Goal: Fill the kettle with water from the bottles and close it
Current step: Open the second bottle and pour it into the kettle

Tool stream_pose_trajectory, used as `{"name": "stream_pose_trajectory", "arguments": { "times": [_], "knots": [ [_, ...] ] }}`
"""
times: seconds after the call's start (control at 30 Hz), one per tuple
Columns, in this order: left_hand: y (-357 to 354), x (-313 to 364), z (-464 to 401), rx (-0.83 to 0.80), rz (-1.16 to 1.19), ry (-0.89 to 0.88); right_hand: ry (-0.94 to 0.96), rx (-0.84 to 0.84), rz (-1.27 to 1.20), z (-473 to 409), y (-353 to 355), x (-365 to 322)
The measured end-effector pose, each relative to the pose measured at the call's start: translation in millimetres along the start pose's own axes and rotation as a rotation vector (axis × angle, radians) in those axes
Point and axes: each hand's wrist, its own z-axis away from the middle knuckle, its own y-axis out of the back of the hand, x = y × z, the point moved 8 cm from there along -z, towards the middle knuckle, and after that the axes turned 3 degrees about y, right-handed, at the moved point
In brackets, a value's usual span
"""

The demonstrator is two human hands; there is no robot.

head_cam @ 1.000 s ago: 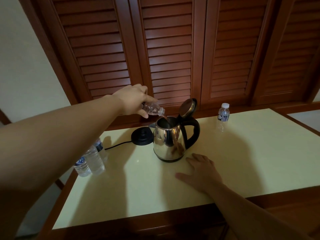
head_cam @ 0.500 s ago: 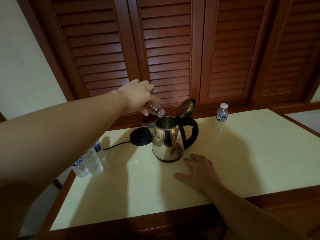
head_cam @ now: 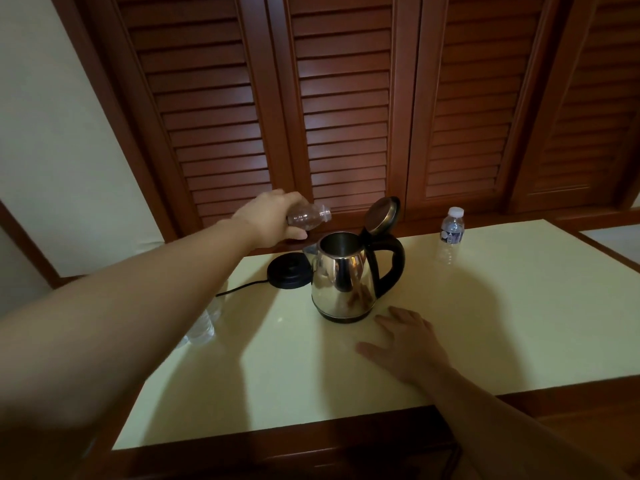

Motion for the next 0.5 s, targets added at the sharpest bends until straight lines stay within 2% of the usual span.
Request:
{"name": "stream_pose_trajectory", "arguments": {
  "times": [0.1,0.17,0.33,0.5],
  "knots": [
    [-17.5,-20.2,28.0,0.081,0.287,0.081,0.002,-0.010,-0.008,1.0,-0.4,-1.2],
    [-37.0,-31.3,52.1,0.086,0.375,0.104,0.001,-0.001,-0.016,1.9,-1.0,-2.1],
    [-93.1,-38.4,105.2,0.022,0.481,0.118,0.059,0.008,0.045,4.1,-1.0,-20.8],
    [-123.0,-41.8,132.6,-0.001,0.476,0.135,0.164,-0.069,0.095,-3.3,-4.2,-56.6]
  ]
}}
